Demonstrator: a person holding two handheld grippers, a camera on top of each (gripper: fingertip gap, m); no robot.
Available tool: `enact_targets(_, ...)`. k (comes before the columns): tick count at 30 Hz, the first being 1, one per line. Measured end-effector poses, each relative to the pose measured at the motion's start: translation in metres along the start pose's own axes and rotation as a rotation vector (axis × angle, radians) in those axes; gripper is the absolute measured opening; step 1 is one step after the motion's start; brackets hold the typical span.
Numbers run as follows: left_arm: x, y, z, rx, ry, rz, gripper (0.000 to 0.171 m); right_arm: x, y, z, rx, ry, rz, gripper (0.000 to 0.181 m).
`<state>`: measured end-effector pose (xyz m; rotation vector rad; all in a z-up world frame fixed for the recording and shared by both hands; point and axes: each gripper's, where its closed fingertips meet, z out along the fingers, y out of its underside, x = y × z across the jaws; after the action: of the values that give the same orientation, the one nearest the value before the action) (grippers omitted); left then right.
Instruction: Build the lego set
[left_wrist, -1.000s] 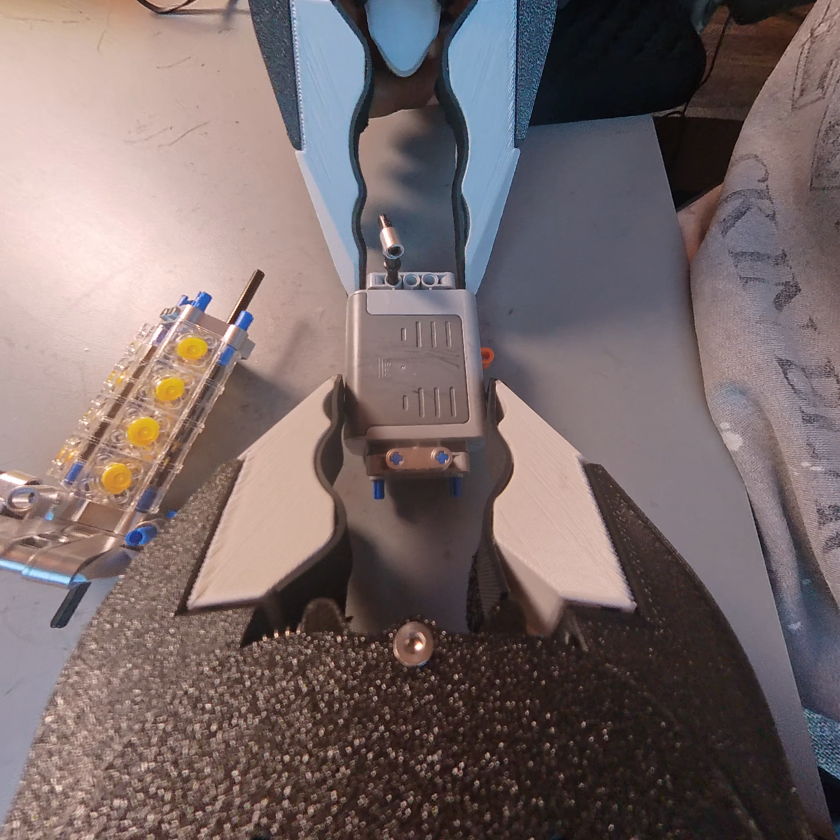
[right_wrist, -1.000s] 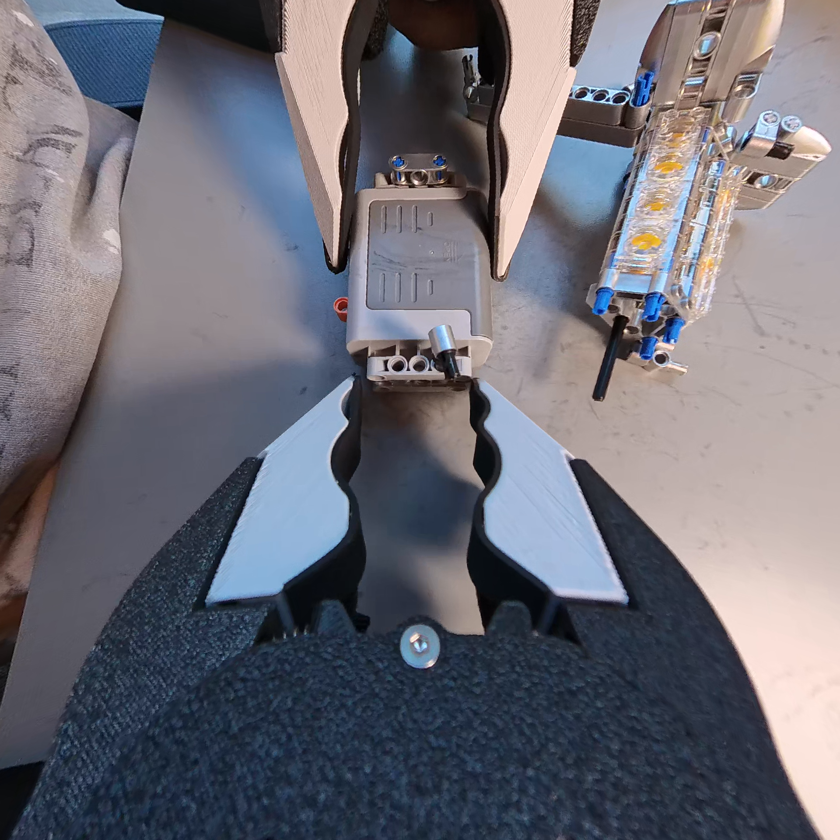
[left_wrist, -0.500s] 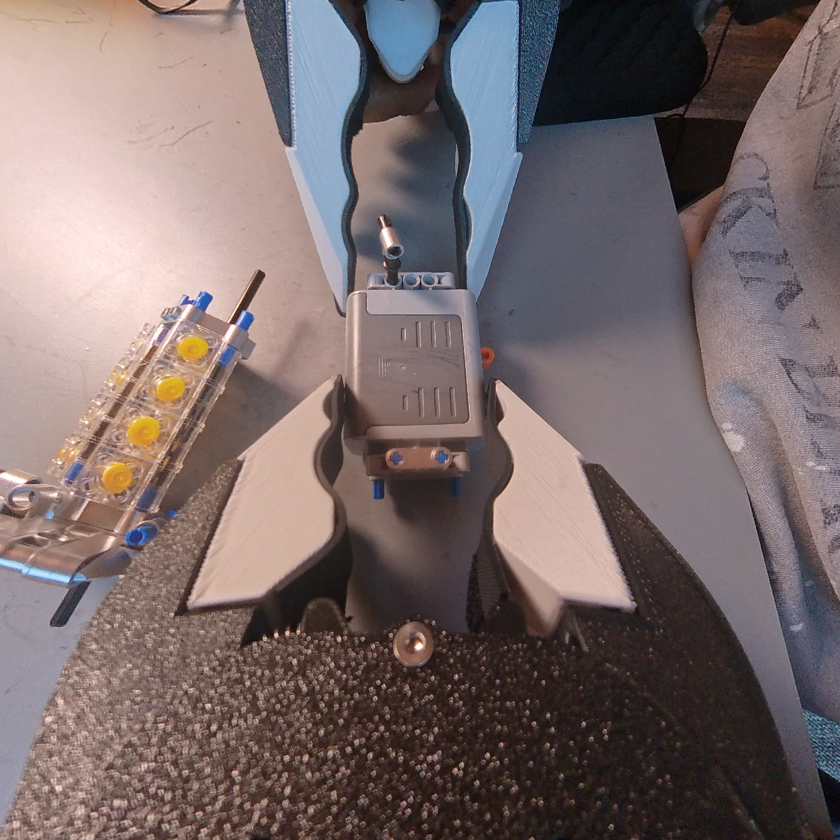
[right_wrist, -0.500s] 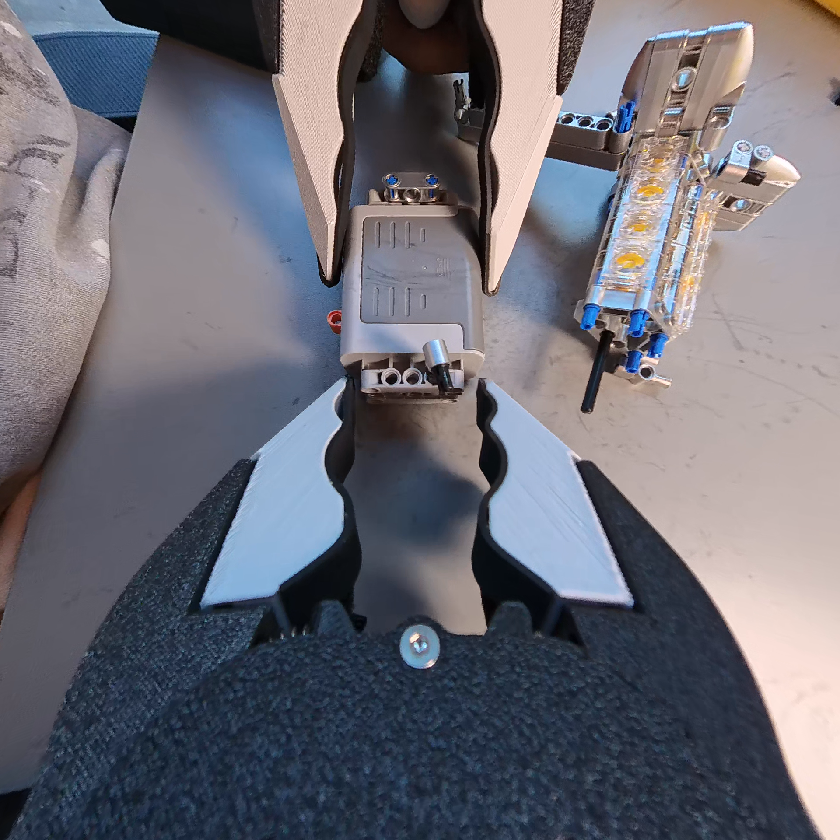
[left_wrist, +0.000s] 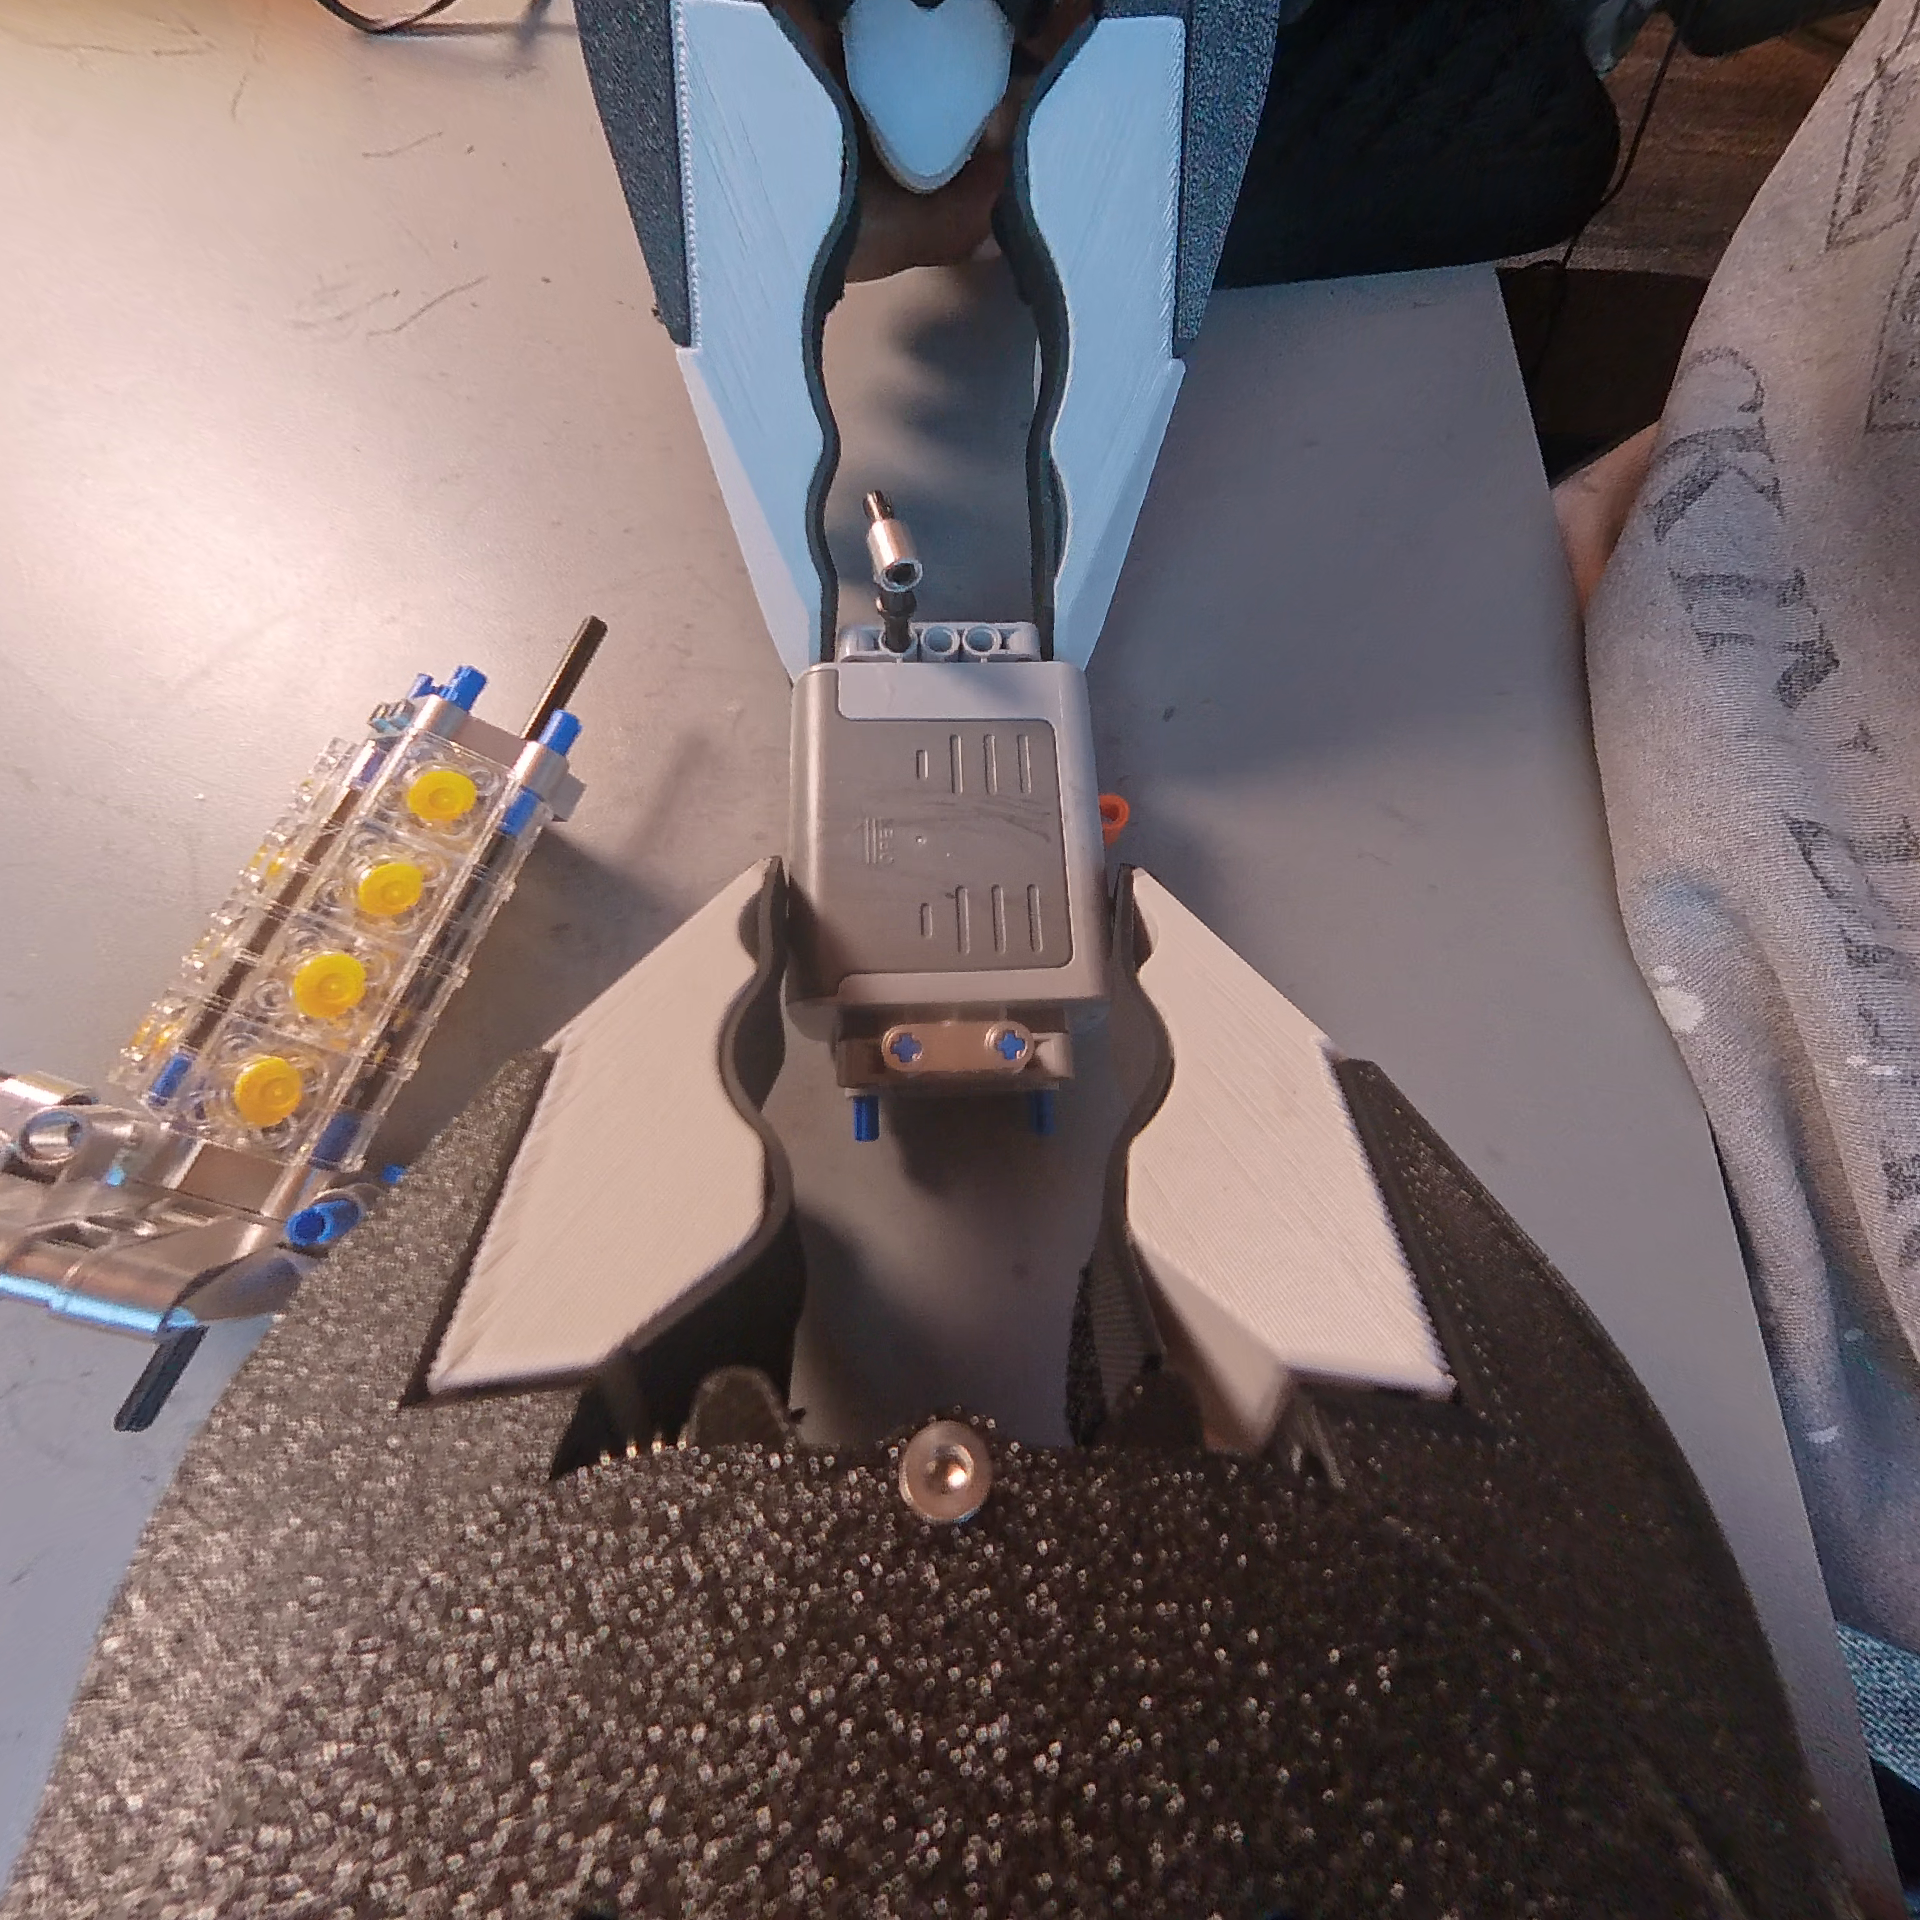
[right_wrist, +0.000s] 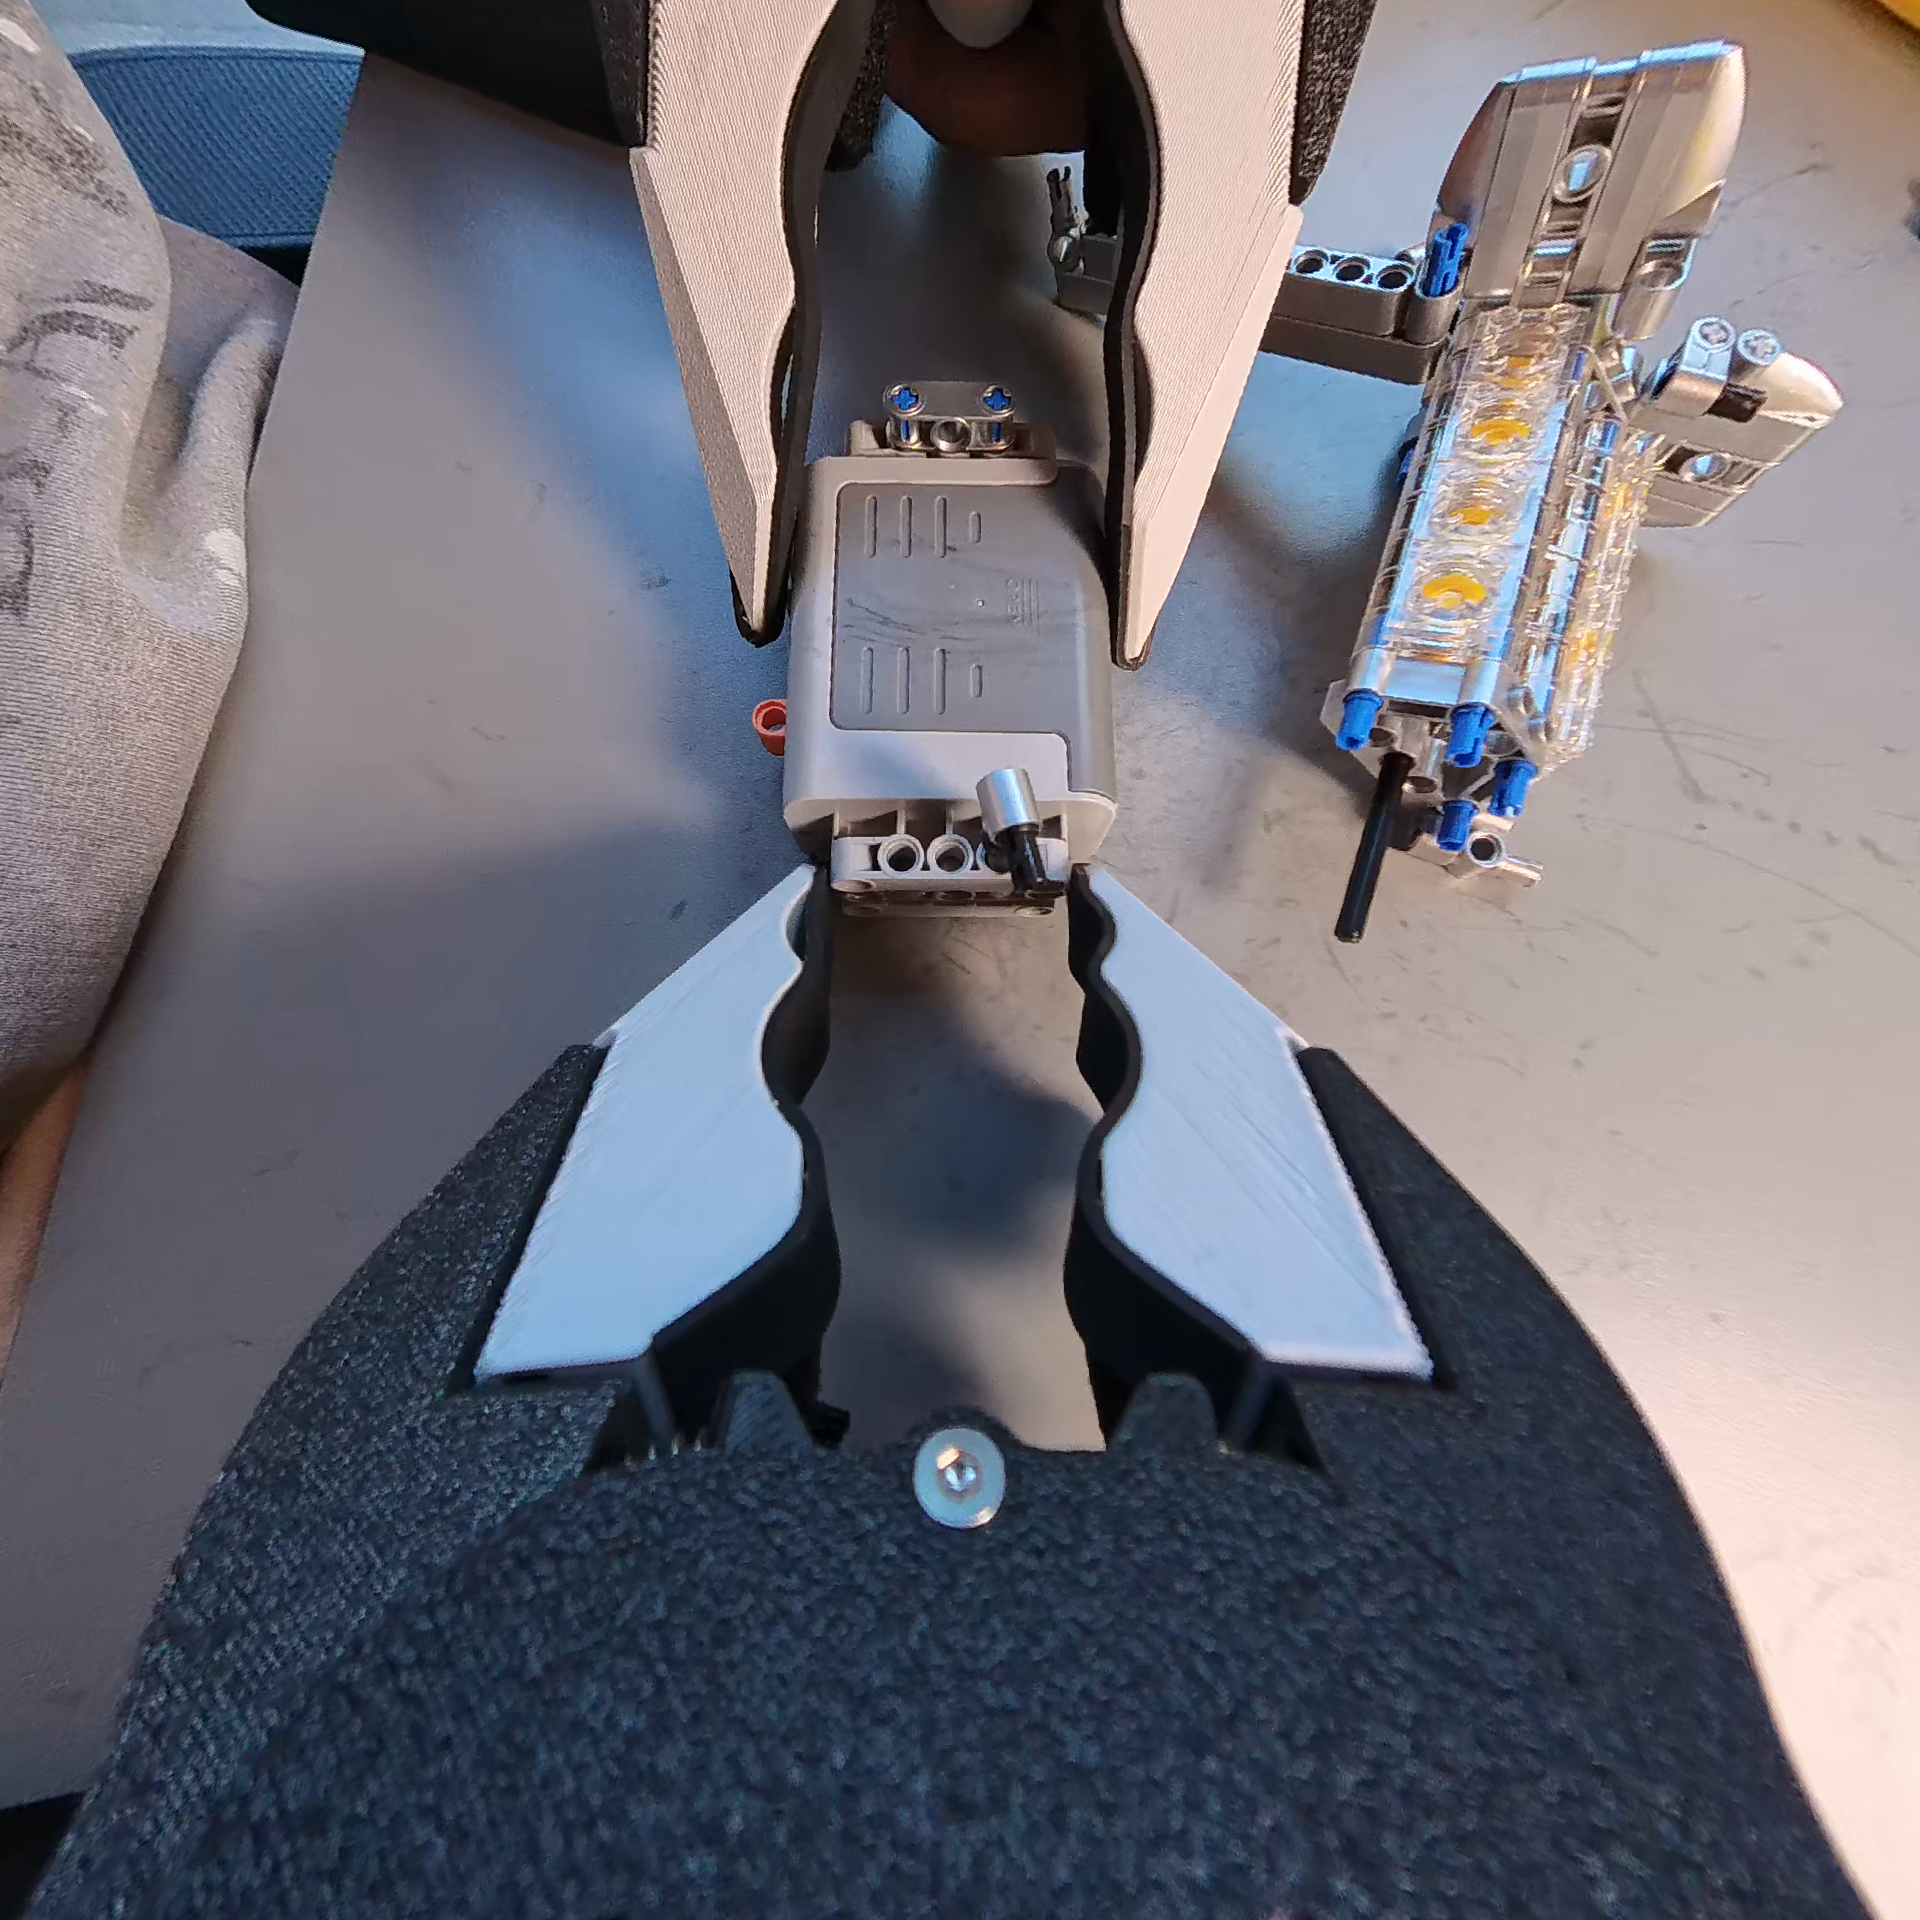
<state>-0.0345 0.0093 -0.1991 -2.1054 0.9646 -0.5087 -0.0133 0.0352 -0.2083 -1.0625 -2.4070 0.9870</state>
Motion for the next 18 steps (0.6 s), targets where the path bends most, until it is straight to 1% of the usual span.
enact_targets(18,0.0,0.0,0.0,0.001,0.0,0.0,0.061,-0.0002,0.0013,-0.0009,0.0,0.0,-0.001,0.042)
